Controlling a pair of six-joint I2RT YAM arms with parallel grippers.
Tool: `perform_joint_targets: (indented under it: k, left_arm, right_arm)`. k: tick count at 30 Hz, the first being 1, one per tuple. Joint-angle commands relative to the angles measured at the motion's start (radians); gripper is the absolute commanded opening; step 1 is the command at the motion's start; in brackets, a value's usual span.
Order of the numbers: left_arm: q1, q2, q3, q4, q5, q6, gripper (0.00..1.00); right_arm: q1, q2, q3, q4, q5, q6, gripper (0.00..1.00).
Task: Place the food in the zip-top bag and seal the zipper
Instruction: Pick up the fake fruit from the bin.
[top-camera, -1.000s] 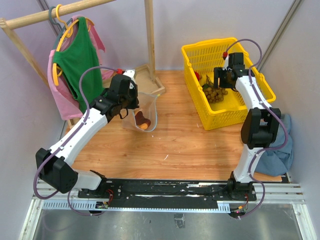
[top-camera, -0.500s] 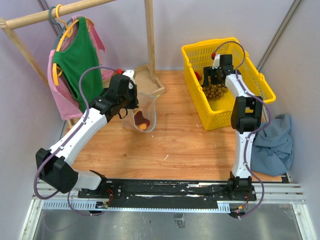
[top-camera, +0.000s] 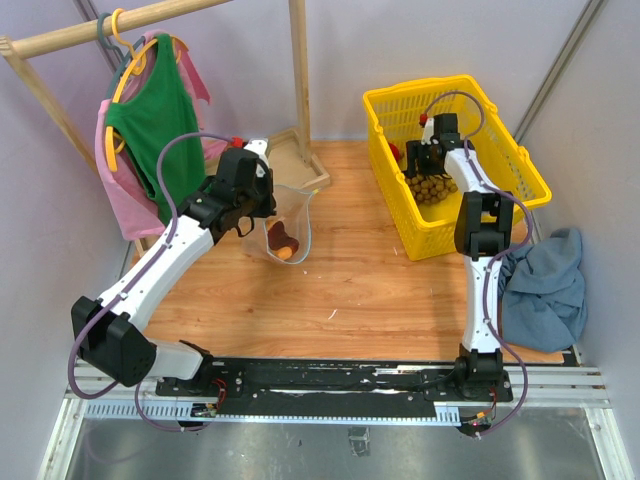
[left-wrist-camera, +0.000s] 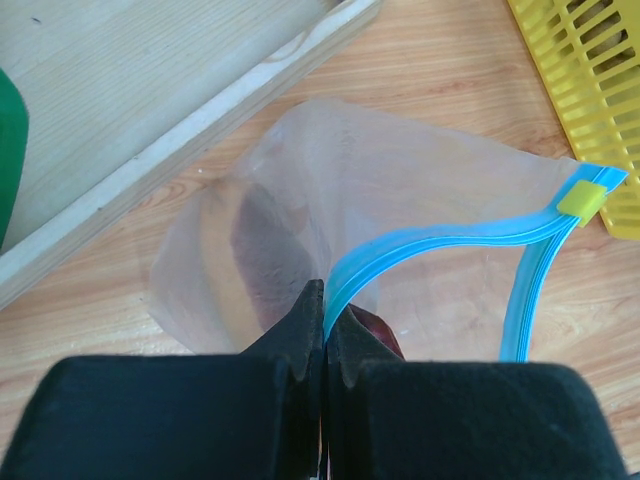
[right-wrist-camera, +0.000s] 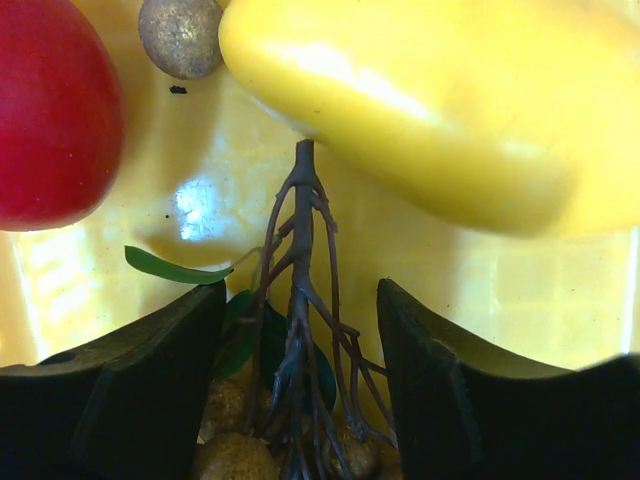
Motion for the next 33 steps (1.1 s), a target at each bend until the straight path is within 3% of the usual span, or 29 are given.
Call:
perform_joint_targets:
  k: [1,9,17,33]
  left_arm:
    - [0.013,-0.021,-0.002,0.031,0.027,0.018,0.00]
    - [0.013,-0.034,-0.009,0.038,0.037,0.021,0.00]
    - [0.015,-0.042,-0.010,0.039,0.052,0.024,0.00]
    - [0.019,-0.067,-0.030,0.059,0.131,0.042,0.00]
  right_arm:
    - [-0.009,0.031,0.008,-0.124,0.033,0.028,0.59]
    - [-0.018,-0.105,-0.197,-0.109,0.041,0.012,0.28]
    - [-0.018,-0.325,-0.439,0.052,0.036,0.024,0.01]
    - [-0.013,-0.645,-0.650,0.239,0.015,0.070,0.01]
